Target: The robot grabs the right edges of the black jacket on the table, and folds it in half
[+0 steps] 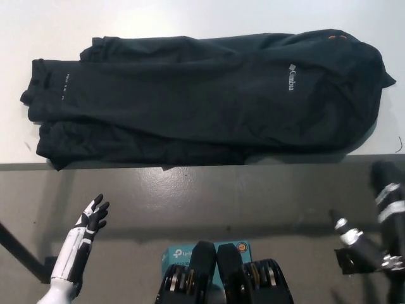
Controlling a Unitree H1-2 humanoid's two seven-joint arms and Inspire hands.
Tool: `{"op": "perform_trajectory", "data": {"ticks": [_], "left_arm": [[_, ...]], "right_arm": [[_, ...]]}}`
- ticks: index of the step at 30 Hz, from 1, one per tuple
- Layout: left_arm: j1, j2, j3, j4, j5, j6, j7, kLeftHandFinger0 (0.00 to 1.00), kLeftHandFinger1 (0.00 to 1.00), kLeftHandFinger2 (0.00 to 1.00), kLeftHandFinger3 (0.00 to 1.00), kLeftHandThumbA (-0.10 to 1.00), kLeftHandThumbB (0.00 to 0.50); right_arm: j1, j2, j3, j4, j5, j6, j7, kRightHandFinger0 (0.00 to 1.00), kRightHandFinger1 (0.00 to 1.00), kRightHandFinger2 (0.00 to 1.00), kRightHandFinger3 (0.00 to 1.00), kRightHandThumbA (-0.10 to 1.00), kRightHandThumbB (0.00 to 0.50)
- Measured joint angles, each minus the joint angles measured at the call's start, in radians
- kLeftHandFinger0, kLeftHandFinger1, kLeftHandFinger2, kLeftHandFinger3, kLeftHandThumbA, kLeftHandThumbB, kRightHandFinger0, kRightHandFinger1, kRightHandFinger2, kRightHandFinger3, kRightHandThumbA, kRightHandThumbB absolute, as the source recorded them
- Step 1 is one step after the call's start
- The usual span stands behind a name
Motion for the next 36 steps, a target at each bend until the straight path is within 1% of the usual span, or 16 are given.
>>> {"op": "perform_trajectory", "data": {"ticks": [1,2,3,5,8,9,11,12,14,18,19,22,28,32,33,36], "left_arm": [[0.001,0.000,0.000,0.001,0.000,0.000,0.000,1.00,1.00,1.00,1.00,1.00,0.105],[0.003,0.000,0.000,0.001,0.000,0.000,0.000,1.00,1.00,1.00,1.00,1.00,0.098],[0.004,-0.001,0.001,0.002,0.000,0.000,0.000,1.00,1.00,1.00,1.00,1.00,0.109],[0.006,-0.001,0.001,0.002,0.000,0.000,0.000,1.00,1.00,1.00,1.00,1.00,0.099],[0.010,-0.002,0.002,0.004,0.000,0.000,0.000,1.00,1.00,1.00,1.00,1.00,0.097],[0.011,-0.002,0.002,0.004,0.000,0.000,0.000,1.00,1.00,1.00,1.00,1.00,0.108],[0.013,-0.002,0.004,0.004,-0.001,0.000,0.000,1.00,1.00,1.00,1.00,1.00,0.111],[0.014,-0.002,0.005,0.004,-0.001,0.000,0.000,1.00,1.00,1.00,1.00,1.00,0.111],[0.015,-0.002,0.006,0.004,-0.001,0.000,0.000,1.00,1.00,1.00,1.00,1.00,0.111],[0.015,-0.002,0.009,0.004,0.000,-0.004,0.000,1.00,1.00,1.00,1.00,1.00,0.096],[0.015,-0.002,0.010,0.004,0.000,-0.005,0.000,1.00,1.00,1.00,1.00,1.00,0.099],[0.016,-0.002,0.011,0.004,-0.001,-0.006,0.000,1.00,1.00,1.00,1.00,1.00,0.097],[0.017,-0.002,0.012,0.004,-0.002,-0.006,0.000,1.00,1.00,1.00,1.00,1.00,0.102],[0.017,-0.002,0.013,0.004,-0.002,-0.006,0.000,1.00,1.00,1.00,1.00,1.00,0.097],[0.017,-0.002,0.013,0.003,-0.002,-0.006,0.000,1.00,1.00,1.00,1.00,1.00,0.091],[0.017,-0.002,0.015,0.001,-0.002,-0.007,0.000,1.00,1.00,1.00,1.00,1.00,0.082]], "right_arm": [[-0.015,-0.010,-0.013,-0.018,0.017,0.015,0.000,1.00,1.00,1.00,1.00,0.99,0.020],[-0.030,-0.020,-0.029,-0.031,0.040,0.033,-0.001,1.00,1.00,1.00,1.00,1.00,0.041],[-0.046,-0.028,-0.043,-0.038,0.058,0.049,-0.001,1.00,1.00,1.00,1.00,1.00,0.063],[-0.075,-0.045,-0.066,-0.041,0.089,0.076,-0.002,1.00,1.00,1.00,1.00,1.00,0.095],[-0.143,-0.073,-0.115,-0.040,0.158,0.129,-0.006,1.00,1.00,1.00,1.00,1.00,0.125],[-0.160,-0.078,-0.126,-0.038,0.171,0.139,-0.007,1.00,1.00,1.00,1.00,1.00,0.114],[-0.212,-0.088,-0.158,-0.020,0.214,0.173,-0.010,1.00,1.00,1.00,1.00,0.95,0.129],[-0.241,-0.092,-0.175,-0.001,0.238,0.193,-0.012,1.00,1.00,1.00,1.00,0.95,0.131],[-0.297,-0.099,-0.205,0.050,0.275,0.224,-0.014,1.00,1.00,1.00,1.00,0.93,0.176],[-0.405,-0.112,-0.257,0.197,0.355,0.284,-0.011,1.00,1.00,1.00,1.00,1.00,0.169],[-0.425,-0.114,-0.264,0.236,0.375,0.298,-0.006,1.00,1.00,1.00,1.00,1.00,0.163],[-0.452,-0.115,-0.282,0.315,0.429,0.329,0.009,1.00,1.00,1.00,1.00,1.00,0.186],[-0.496,-0.110,-0.334,0.461,0.546,0.396,0.041,1.00,1.00,1.00,1.00,1.00,0.197],[-0.537,-0.109,-0.378,0.556,0.624,0.439,0.073,1.00,1.00,1.00,1.00,1.00,0.182],[-0.543,-0.108,-0.383,0.569,0.635,0.443,0.078,1.00,1.00,1.00,1.00,1.00,0.199],[-0.577,-0.107,-0.409,0.640,0.685,0.465,0.105,1.00,1.00,1.00,1.00,1.00,0.204]]}}
